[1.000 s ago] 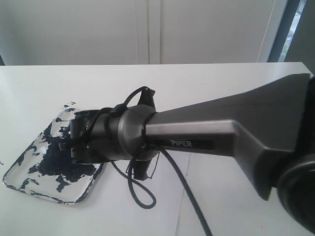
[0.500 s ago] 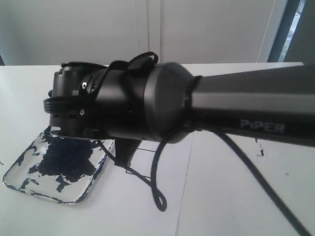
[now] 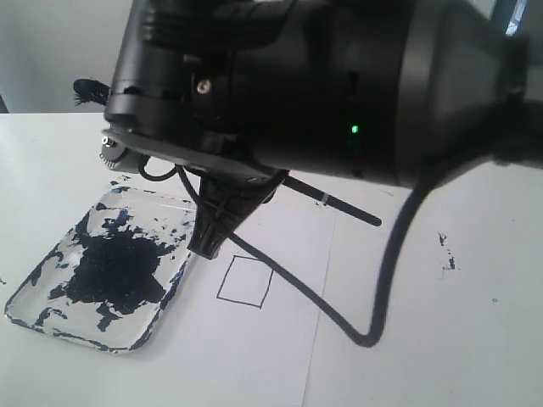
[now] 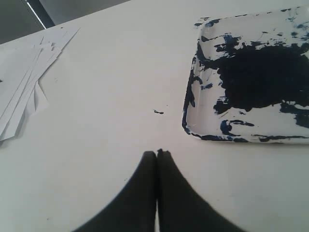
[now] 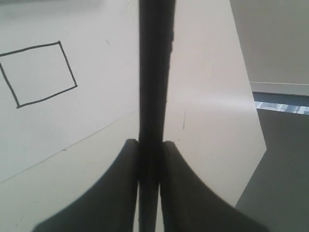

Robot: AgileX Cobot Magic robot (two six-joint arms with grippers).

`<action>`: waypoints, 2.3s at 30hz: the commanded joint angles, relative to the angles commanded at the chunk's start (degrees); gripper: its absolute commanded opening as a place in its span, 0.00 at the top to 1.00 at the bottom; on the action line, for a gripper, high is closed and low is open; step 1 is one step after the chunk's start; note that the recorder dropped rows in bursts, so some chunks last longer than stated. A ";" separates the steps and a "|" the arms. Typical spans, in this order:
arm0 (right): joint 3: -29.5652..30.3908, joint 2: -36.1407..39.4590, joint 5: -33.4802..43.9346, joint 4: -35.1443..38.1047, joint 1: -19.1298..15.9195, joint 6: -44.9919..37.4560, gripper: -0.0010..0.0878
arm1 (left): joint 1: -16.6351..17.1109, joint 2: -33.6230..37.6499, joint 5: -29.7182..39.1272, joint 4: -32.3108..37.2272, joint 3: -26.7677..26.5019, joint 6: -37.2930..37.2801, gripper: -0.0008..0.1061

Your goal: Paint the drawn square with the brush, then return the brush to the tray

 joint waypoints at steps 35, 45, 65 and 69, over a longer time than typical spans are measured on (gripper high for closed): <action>13.19 -3.91 0.00 -1.95 0.00 1.51 0.99 | 0.00 0.00 -14.65 -23.72 0.00 -16.81 0.99; 13.19 -3.91 0.00 -1.95 0.00 1.36 0.99 | -0.22 0.00 -10.58 -24.51 0.00 -16.59 0.99; 13.09 -2.78 0.00 -2.45 -0.10 -1.78 0.99 | -14.72 18.76 -28.15 -5.29 -3.98 -27.01 0.99; 13.09 -2.80 0.00 -2.23 -0.10 -1.78 0.99 | -16.50 31.29 -33.02 10.15 -7.33 -37.82 0.99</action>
